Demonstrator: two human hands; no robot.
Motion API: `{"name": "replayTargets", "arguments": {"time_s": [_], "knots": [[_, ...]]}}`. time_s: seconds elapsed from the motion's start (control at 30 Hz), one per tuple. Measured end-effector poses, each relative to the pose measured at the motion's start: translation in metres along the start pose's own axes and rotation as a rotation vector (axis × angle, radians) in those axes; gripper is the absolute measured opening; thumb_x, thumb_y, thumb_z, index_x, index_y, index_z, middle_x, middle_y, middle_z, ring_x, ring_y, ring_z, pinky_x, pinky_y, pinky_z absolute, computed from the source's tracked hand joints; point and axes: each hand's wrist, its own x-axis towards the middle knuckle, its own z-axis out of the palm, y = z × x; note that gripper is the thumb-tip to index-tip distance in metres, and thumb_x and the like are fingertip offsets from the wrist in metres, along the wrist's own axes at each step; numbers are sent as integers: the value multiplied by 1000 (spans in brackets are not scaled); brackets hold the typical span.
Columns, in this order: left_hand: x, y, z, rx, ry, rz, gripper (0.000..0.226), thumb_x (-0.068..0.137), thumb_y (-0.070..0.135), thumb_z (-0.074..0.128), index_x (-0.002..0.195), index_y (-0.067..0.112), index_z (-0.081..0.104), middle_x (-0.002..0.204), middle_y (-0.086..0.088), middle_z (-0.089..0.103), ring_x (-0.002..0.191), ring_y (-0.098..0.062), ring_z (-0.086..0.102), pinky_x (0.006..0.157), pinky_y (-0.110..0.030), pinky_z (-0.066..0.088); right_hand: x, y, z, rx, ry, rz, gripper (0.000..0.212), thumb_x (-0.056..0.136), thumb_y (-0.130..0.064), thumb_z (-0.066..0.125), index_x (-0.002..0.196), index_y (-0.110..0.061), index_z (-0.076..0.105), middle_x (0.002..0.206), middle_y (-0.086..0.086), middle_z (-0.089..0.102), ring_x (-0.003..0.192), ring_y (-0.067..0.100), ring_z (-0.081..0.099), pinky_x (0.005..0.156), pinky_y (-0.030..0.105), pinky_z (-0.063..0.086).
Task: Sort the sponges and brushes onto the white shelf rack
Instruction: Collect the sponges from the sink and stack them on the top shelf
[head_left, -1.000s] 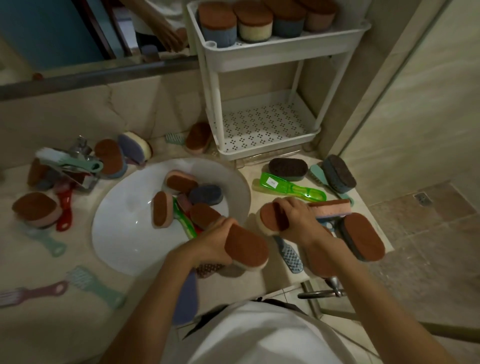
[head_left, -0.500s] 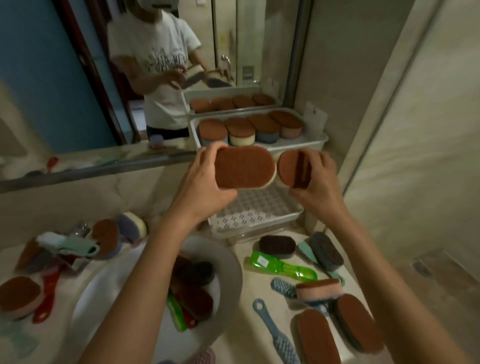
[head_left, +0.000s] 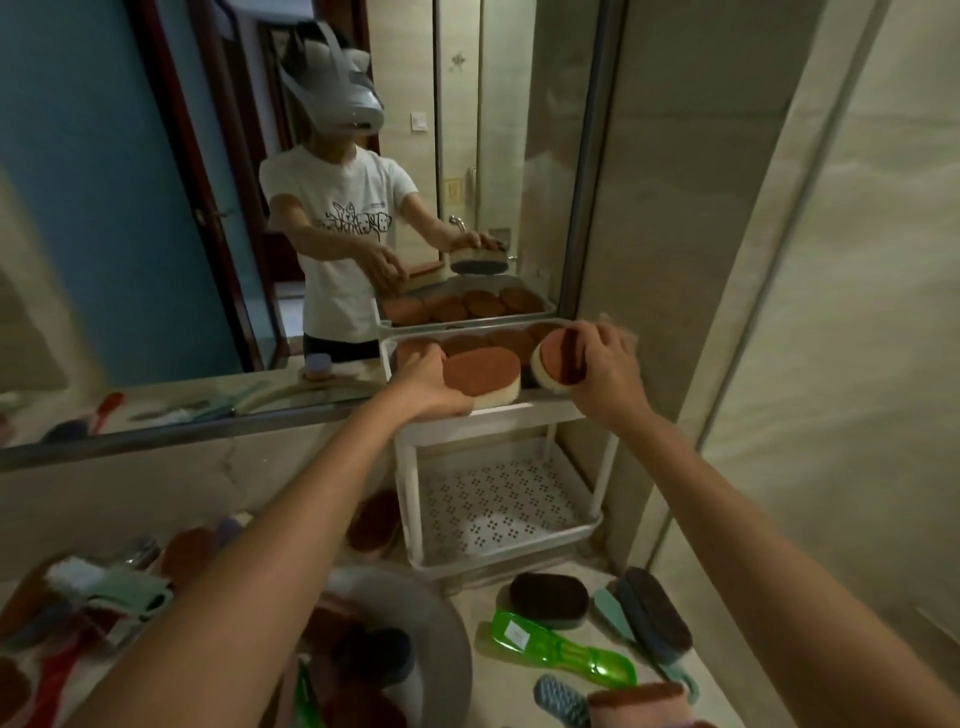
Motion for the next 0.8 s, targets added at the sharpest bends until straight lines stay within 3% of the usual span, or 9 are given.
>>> {"name": "replayTargets", "arguments": {"time_s": [0.2,0.4,0.57,0.73,0.8], "knots": [[4,1,-6,3,-159,-74,70,74,27,64,135,11,33,115,-7,45,91,-20,51,72,-32,45,13,-4,7,-16,-164,19,63,80,-16,62,136,-16,34,142,14,34,133,34,28,111,46,28],[3,1,-1,86,-158,-31,77,82,36,59,147,15,24,149,-10,32,130,-25,40,95,-29,39,22,1,11,-102,-360,60,65,84,-26,59,141,-19,28,149,13,26,140,33,17,115,48,20],[-1,0,7,138,-122,-2,74,81,48,56,146,24,30,153,-11,22,141,-30,23,113,-37,30,15,7,17,-145,-458,70,75,84,-23,55,147,-24,15,156,10,12,145,32,3,117,49,11],[-7,4,16,156,-56,45,66,83,46,57,143,28,36,148,-9,30,139,-31,23,111,-39,28,2,7,27,-112,-369,-73,68,75,-18,60,139,-29,37,146,9,36,135,32,32,113,48,23],[-8,5,18,164,-33,59,65,83,45,57,142,28,37,147,-9,32,137,-32,26,110,-38,30,-2,7,30,-115,-312,-87,65,75,-17,60,136,-29,42,143,7,41,133,30,35,113,47,25]]}}
